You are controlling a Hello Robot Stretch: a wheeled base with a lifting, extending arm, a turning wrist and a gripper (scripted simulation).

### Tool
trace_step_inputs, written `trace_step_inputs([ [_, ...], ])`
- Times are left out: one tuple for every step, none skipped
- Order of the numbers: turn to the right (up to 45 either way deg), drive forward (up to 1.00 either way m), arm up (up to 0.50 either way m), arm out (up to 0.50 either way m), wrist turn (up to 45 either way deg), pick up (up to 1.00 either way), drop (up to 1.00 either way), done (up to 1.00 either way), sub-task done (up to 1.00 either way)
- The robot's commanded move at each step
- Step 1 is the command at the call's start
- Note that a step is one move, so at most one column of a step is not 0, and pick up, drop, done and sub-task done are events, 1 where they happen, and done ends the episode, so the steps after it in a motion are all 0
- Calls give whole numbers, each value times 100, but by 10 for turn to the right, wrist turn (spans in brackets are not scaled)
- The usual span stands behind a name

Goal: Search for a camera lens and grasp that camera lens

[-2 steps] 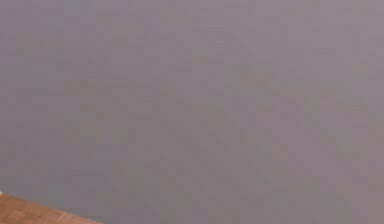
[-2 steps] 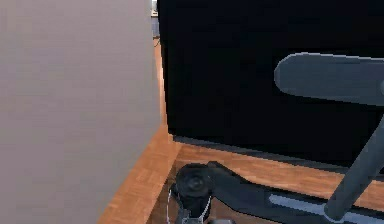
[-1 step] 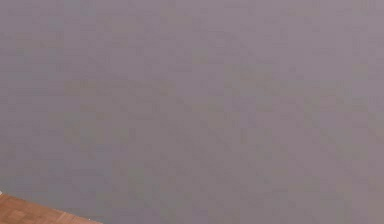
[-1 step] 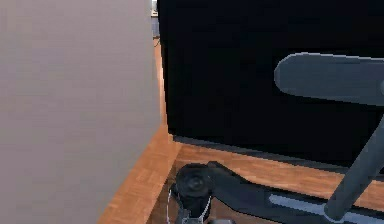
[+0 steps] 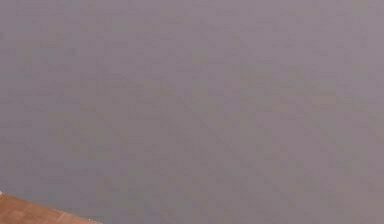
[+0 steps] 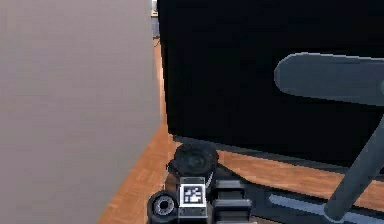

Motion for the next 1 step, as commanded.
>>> trace_step_inputs([
  [0, 0, 0, 0, 0, 0, 0, 100, 0],
])
